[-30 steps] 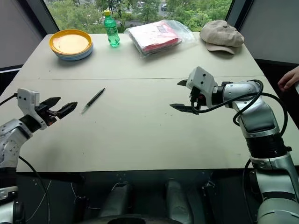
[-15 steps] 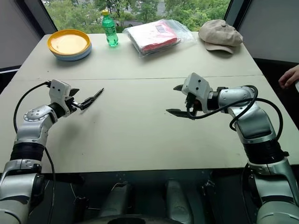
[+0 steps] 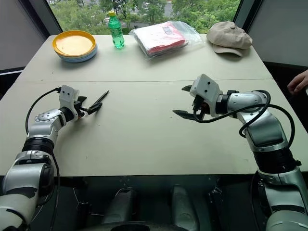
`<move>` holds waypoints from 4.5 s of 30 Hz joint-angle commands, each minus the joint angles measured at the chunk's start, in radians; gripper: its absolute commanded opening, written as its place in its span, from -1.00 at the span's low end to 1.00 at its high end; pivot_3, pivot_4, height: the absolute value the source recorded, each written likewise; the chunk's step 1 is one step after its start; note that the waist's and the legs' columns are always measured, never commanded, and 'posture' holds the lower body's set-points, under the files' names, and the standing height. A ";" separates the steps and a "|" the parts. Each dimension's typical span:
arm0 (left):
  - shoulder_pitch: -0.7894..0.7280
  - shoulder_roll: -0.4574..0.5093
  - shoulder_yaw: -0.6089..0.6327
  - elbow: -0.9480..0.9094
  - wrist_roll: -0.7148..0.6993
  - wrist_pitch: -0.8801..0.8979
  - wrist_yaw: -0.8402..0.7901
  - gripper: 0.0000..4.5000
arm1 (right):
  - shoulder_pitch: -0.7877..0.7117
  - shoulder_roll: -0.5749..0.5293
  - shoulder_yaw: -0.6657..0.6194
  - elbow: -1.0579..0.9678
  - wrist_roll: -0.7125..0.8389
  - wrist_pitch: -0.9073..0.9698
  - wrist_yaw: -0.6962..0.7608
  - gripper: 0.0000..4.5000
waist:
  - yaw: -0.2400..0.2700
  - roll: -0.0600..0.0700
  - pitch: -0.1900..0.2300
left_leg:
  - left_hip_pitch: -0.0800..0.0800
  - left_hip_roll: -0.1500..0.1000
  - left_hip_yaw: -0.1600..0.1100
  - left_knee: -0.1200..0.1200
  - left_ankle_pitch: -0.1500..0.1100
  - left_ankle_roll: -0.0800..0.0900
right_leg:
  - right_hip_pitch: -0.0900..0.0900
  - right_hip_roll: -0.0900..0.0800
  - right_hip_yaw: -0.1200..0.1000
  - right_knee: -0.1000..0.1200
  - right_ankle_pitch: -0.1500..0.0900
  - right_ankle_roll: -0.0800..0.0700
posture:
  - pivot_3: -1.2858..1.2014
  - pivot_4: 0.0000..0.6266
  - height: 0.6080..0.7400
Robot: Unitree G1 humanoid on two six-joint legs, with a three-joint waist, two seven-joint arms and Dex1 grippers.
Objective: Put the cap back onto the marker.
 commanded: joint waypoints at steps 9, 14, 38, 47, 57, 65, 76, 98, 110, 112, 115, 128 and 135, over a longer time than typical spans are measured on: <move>-0.052 -0.023 -0.042 0.095 0.058 -0.047 -0.037 0.89 | 0.000 -0.023 -0.039 -0.056 0.014 0.004 -0.025 1.00 | 0.004 0.000 0.000 | 0.000 0.000 -0.001 0.001 0.000 0.000 | 0.001 0.000 -0.001 0.001 0.000 0.000 | 0.03 -0.52 1.00; -0.049 -0.029 -0.025 0.100 0.037 0.000 -0.082 0.00 | -0.004 -0.026 -0.037 -0.054 0.016 0.003 -0.026 1.00 | 0.003 0.000 0.000 | 0.000 -0.001 -0.001 0.001 0.000 0.000 | 0.001 -0.001 -0.001 0.001 0.000 0.000 | 0.03 -0.52 1.00; 0.186 0.027 0.005 -0.563 -0.104 0.204 -0.266 -0.98 | 0.019 0.048 -0.087 0.119 0.044 -0.066 -0.076 1.00 | -0.001 0.000 0.000 | 0.000 0.000 -0.001 0.001 0.000 0.000 | 0.001 -0.001 -0.001 0.000 0.000 0.000 | 0.03 -0.52 1.00; 0.322 0.093 0.059 -1.065 -0.325 0.527 -0.245 -0.98 | -0.083 0.100 -0.090 0.565 -0.021 -0.313 -0.090 1.00 | -0.011 0.000 0.000 | 0.000 0.000 -0.001 0.000 0.000 0.000 | 0.001 0.000 0.000 0.000 0.000 0.000 | 0.03 -0.52 1.00; 0.368 0.109 0.067 -1.188 -0.379 0.595 -0.184 -0.98 | -0.348 0.150 -0.079 1.186 -0.108 -0.570 -0.067 1.00 | -0.010 0.001 0.000 | 0.001 0.000 0.001 0.000 0.000 0.000 | 0.001 0.000 0.002 0.000 0.000 0.000 | 0.03 -0.52 1.00; 0.402 0.117 0.078 -1.232 -0.397 0.598 -0.145 -0.98 | -0.409 0.153 -0.065 1.383 -0.186 -0.662 -0.071 1.00 | -0.010 0.001 0.000 | 0.001 0.000 0.001 0.000 0.000 0.000 | 0.001 0.000 0.002 -0.001 0.000 0.000 | 0.03 -0.52 1.00; 0.411 0.118 0.070 -1.238 -0.392 0.580 -0.119 -0.98 | -0.395 0.166 -0.076 1.444 -0.236 -0.677 -0.091 1.00 | -0.011 0.001 0.000 | 0.002 0.000 0.002 0.000 0.000 0.000 | 0.001 0.000 0.003 -0.001 0.000 0.000 | 0.03 -0.52 1.00; 0.442 0.116 0.077 -1.276 -0.392 0.573 -0.079 -1.00 | -0.419 0.225 -0.152 1.497 -0.229 -0.552 -0.099 0.75 | -0.025 0.000 0.000 | 0.012 0.001 0.013 -0.003 0.000 0.000 | 0.005 0.001 0.014 0.000 0.000 0.000 | 0.03 -0.52 1.00; 0.432 0.116 0.060 -1.258 -0.385 0.561 -0.081 -1.00 | -0.404 0.247 -0.141 1.477 -0.243 -0.566 -0.069 -0.76 | -0.038 0.000 0.000 | 0.014 0.001 0.018 -0.004 0.000 0.000 | 0.005 0.001 0.019 0.000 0.001 0.002 | 0.03 -0.52 1.00; 0.426 0.116 0.056 -1.251 -0.383 0.557 -0.083 -1.00 | -0.401 0.250 -0.142 1.470 -0.239 -0.562 -0.049 -0.76 | -0.038 0.000 0.000 | 0.014 0.001 0.019 -0.004 0.000 0.000 | 0.005 0.001 0.019 0.000 0.001 0.002 | 0.03 -0.52 1.00; 0.420 0.115 0.051 -1.243 -0.380 0.553 -0.084 -1.00 | -0.393 0.252 -0.140 1.460 -0.240 -0.565 -0.033 -0.76 | -0.038 0.000 0.000 | 0.014 0.001 0.019 -0.004 0.000 0.000 | 0.005 0.002 0.020 0.000 0.001 0.002 | 0.03 -0.52 1.00; 0.412 0.110 0.036 -1.228 -0.372 0.543 -0.096 -1.00 | -0.334 0.266 -0.138 1.375 -0.225 -0.556 -0.002 0.25 | -0.036 -0.001 -0.001 | 0.015 0.001 0.020 -0.003 0.000 0.000 | 0.005 0.001 0.021 0.000 0.003 0.004 | 0.03 -0.52 1.00; 0.407 0.113 0.032 -1.223 -0.369 0.540 -0.097 -1.00 | -0.360 0.298 -0.144 1.409 -0.227 -0.568 -0.077 0.25 | -0.041 -0.002 -0.001 | 0.015 0.001 0.021 -0.002 0.000 0.000 | 0.005 0.001 0.022 0.000 0.003 0.005 | 0.03 -0.52 1.00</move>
